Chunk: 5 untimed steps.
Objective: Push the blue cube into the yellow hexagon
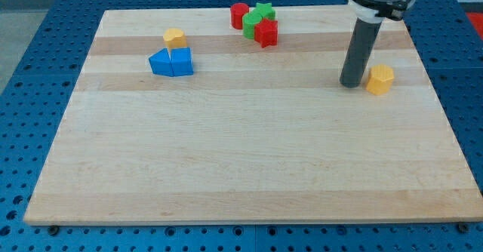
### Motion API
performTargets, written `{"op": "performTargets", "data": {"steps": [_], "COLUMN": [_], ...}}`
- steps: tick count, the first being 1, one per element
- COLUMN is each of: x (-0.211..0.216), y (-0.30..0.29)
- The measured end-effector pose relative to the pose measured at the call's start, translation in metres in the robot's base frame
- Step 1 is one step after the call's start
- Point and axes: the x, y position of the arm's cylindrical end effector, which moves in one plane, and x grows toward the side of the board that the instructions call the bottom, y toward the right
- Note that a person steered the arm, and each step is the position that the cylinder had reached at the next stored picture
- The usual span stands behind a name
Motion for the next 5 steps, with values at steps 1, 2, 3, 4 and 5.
{"op": "performTargets", "data": {"steps": [1,2,3,4,5], "x": [0.000,0.012,0.036,0.031,-0.020], "y": [-0.014,-0.087,-0.196,-0.305,-0.376]}}
